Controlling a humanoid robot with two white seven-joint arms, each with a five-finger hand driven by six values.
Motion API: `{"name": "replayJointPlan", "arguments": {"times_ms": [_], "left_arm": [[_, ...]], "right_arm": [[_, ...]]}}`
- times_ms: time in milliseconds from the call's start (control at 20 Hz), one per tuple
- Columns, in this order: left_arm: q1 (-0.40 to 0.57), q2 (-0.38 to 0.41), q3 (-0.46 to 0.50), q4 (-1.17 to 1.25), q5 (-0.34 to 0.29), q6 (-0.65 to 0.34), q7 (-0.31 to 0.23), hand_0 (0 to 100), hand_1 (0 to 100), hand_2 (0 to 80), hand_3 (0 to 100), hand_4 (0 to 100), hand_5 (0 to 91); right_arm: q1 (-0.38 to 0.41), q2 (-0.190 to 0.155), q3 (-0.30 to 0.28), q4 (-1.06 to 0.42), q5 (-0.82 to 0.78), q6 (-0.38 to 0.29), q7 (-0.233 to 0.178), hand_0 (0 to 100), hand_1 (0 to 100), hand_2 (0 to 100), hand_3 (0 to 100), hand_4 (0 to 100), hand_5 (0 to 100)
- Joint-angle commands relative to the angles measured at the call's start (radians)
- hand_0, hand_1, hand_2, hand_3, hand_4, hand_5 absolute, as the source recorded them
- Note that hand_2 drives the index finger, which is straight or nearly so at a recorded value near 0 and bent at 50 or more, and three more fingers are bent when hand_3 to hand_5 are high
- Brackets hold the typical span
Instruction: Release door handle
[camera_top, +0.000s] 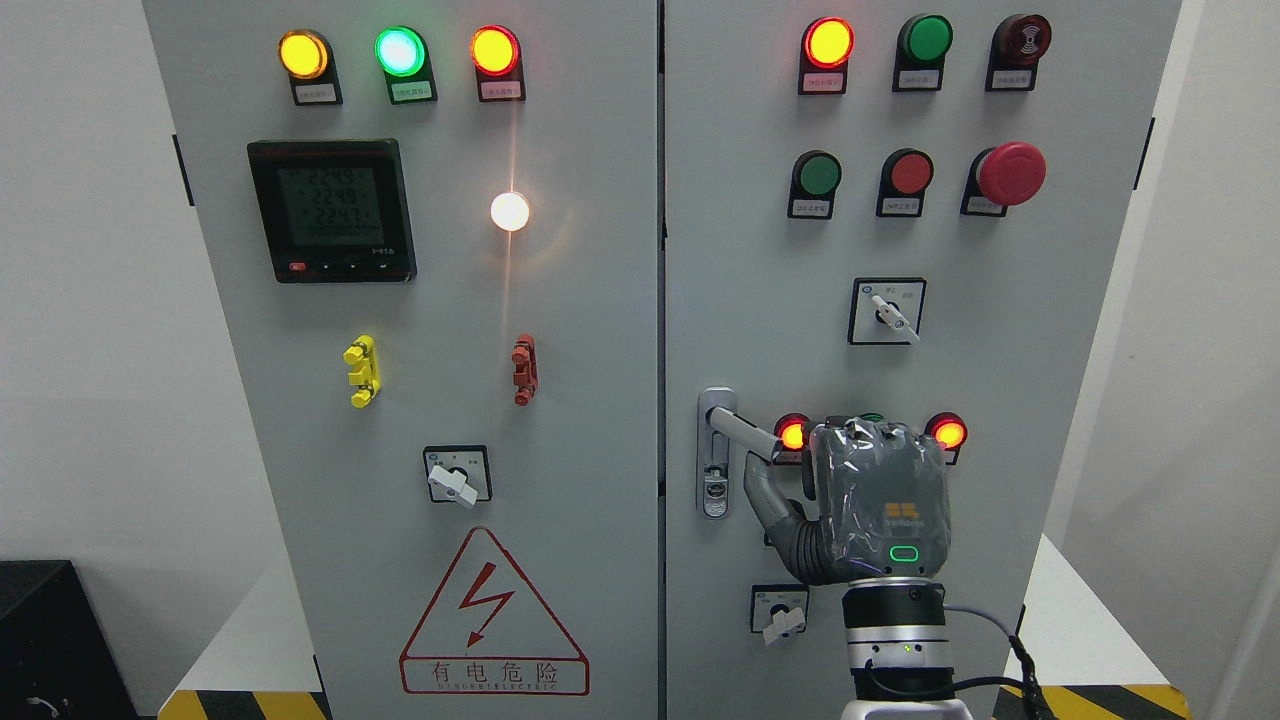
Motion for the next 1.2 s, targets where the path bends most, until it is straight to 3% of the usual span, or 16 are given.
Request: {"name": "replayJointPlan", "arguments": {"times_ms": [0,1152], "left_arm": [[-0.026,0.0,0.0,0.029,0.0,0.0,0.0,12,56,0.0,0,0,0.0],[-0.028,0.0,0.0,0.029,0.001,0.0,0.0,12,56,0.0,0,0,0.0]], "right_arm": [[0.0,0.0,-0.001,-0.002,0.0,0.0,0.004,49,38,95,100,100,100],[-0.015,0.0,-0.009,-0.004,0.0,0.0,0.004,49,38,95,100,100,100]]}}
